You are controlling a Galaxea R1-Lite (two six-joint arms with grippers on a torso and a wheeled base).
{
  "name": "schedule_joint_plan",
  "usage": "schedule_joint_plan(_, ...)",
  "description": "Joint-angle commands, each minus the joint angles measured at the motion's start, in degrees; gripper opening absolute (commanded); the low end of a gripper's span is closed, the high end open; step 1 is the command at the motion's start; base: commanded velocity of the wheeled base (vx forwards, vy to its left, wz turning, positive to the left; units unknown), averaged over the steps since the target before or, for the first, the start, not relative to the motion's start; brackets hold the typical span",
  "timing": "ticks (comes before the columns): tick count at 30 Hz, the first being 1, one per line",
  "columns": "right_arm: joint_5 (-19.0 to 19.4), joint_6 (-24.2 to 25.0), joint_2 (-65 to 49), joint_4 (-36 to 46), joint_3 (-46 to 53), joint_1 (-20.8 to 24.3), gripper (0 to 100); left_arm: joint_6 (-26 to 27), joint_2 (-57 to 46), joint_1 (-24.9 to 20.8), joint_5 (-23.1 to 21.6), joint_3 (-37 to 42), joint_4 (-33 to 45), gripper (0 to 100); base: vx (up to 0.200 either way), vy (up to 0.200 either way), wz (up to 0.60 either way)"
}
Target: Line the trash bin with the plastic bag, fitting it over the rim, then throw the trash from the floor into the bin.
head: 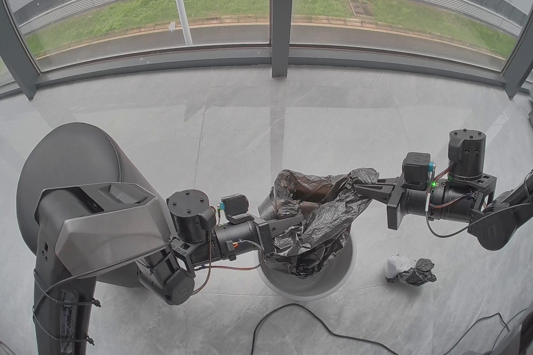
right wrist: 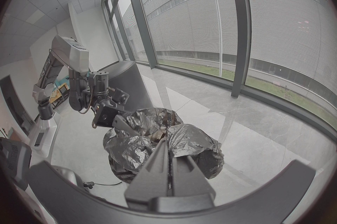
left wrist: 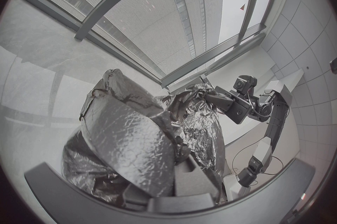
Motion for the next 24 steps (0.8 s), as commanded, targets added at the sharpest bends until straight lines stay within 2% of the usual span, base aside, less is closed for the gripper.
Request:
schedule_joint_plan(1,0.08,-0.34,-1.13,0.22,-0.04,-1.13,0,-0.23,3.04,-1.61,0.3,-1.59,-0.25,0,0.0,0.0,0.0)
schedule_joint_plan(4,0.08,-0.34,-1.04,0.22,-0.57,0.54,0,-1.63,4.1,-4.25,0.47,-3.53,-0.34,0,0.0,0.0,0.0)
schedule_joint_plan(8,0.08,-0.34,-0.86,0.74,-0.21,1.07,0,-1.63,5.68,-4.6,3.11,-4.32,-0.34,0,0.0,0.0,0.0)
schedule_joint_plan(14,0.08,-0.34,3.79,1.27,1.02,1.24,0,0.83,9.63,-1.96,4.52,-3.7,-0.43,0,0.0,0.0,0.0)
schedule_joint_plan(15,0.08,-0.34,6.69,1.18,0.23,1.33,0,3.73,11.48,-0.29,4.52,-3.97,-0.43,0,0.0,0.0,0.0)
schedule_joint_plan(18,0.08,-0.34,11.26,1.18,-2.67,1.94,0,7.16,13.59,1.2,4.52,-4.49,-0.43,0,0.0,0.0,0.0)
schedule_joint_plan(23,0.08,-0.25,15.4,1.27,-4.52,3.35,0,7.95,14.73,1.47,5.66,-4.23,-0.43,0,0.0,0.0,0.0)
schedule_joint_plan(24,-0.01,-0.25,17.07,1.27,-4.43,4.32,0,7.95,15.52,1.47,7.42,-4.58,-0.43,0,0.0,0.0,0.0)
